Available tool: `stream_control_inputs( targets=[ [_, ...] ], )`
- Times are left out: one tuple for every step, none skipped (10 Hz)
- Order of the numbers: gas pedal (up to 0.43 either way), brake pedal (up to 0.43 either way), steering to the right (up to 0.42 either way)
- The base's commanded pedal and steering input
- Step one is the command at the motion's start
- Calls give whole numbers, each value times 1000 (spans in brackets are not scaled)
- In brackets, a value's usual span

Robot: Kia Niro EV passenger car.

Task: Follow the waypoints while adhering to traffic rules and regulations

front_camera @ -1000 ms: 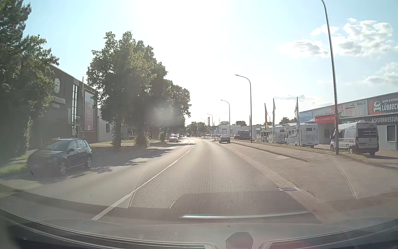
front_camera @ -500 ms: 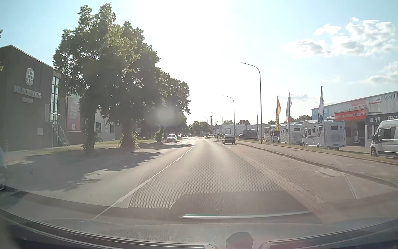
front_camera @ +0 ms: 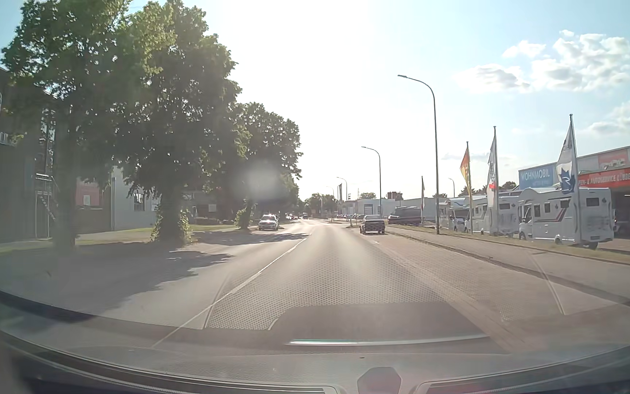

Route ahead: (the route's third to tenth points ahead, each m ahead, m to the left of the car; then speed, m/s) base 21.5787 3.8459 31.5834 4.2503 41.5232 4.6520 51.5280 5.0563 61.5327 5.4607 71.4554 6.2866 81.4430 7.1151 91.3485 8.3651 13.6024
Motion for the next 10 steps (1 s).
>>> stream_control_inputs(
  targets=[
    [138, 6, -7],
    [138, 6, -6],
    [138, 6, -5],
    [138, 6, -5],
    [138, 6, -5],
    [138, 6, -5],
    [138, 6, -5],
    [138, 6, -4],
    [138, 6, -3],
    [138, 6, -3]
  ],
)
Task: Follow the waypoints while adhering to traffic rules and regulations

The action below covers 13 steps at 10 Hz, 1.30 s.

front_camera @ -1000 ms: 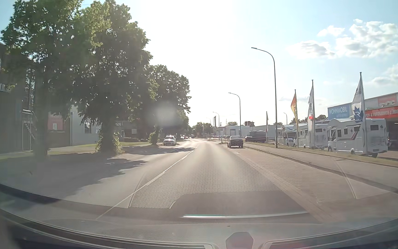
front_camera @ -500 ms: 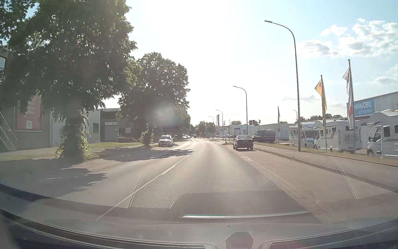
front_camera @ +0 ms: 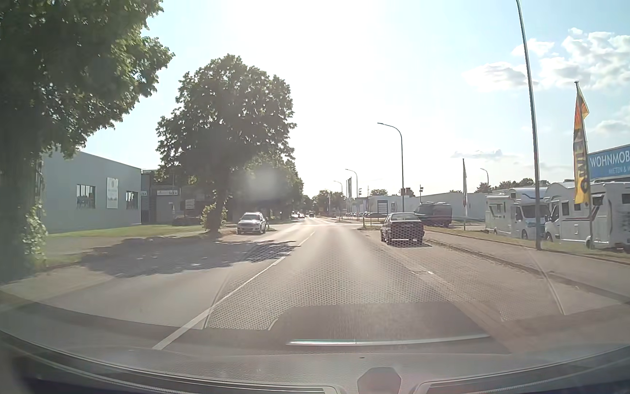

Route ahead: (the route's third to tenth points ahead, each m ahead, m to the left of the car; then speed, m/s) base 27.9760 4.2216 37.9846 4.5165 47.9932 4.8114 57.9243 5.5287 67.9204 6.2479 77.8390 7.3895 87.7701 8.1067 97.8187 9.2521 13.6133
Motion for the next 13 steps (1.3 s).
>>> stream_control_inputs(
  targets=[
    [138, 6, -2],
    [138, 6, -3],
    [138, 6, -2],
    [138, 6, -3],
    [138, 6, -3],
    [138, 6, -3],
    [138, 6, -2],
    [138, 6, -3],
    [138, 6, -2],
    [138, 6, -3],
    [130, 6, -2],
    [130, 6, -2],
    [118, 6, -3]
  ],
)
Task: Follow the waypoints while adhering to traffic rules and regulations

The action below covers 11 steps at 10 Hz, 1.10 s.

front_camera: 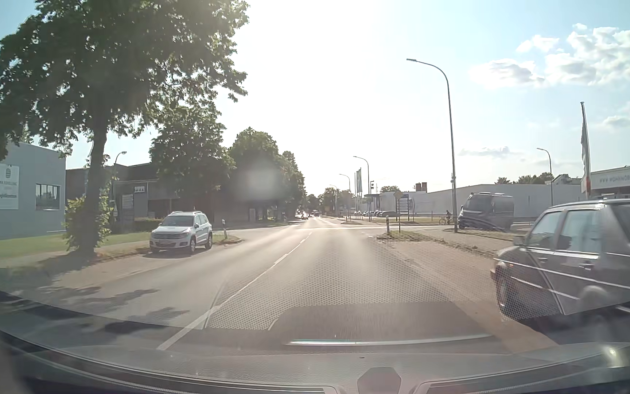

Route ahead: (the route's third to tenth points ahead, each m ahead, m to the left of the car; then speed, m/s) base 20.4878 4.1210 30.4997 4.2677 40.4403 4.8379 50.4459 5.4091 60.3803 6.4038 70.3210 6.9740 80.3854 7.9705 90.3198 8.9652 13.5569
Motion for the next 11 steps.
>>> stream_control_inputs(
  targets=[
    [118, 6, -3],
    [118, 6, -3],
    [110, 6, -3],
    [98, 6, -3],
    [87, 6, -3],
    [87, 6, -3],
    [87, 6, -3],
    [98, 6, -3],
    [98, 6, -3],
    [98, 6, -3],
    [98, 6, -3]
  ],
)
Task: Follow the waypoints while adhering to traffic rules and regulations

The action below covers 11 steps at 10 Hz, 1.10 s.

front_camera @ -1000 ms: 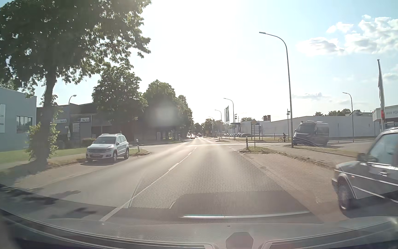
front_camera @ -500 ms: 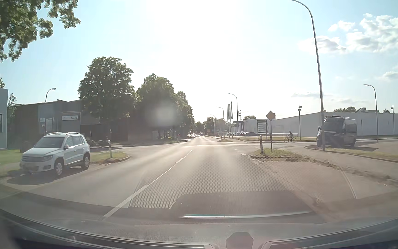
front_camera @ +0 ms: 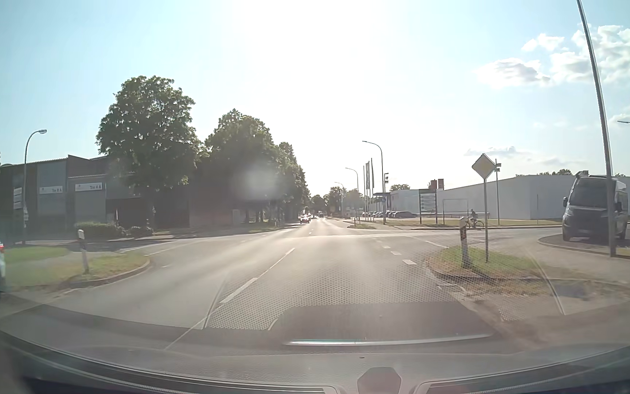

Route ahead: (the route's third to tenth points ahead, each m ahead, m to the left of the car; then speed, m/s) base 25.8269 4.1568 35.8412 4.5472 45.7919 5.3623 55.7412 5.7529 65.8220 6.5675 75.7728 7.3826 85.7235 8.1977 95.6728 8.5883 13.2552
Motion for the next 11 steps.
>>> stream_control_inputs(
  targets=[
    [98, 6, -3],
    [110, 6, -3],
    [110, 6, -3],
    [118, 6, -3],
    [130, 6, -3],
    [130, 6, -3],
    [130, 6, -3],
    [130, 6, -3],
    [130, 6, -5],
    [130, 6, -8],
    [138, 6, -8]
  ],
)
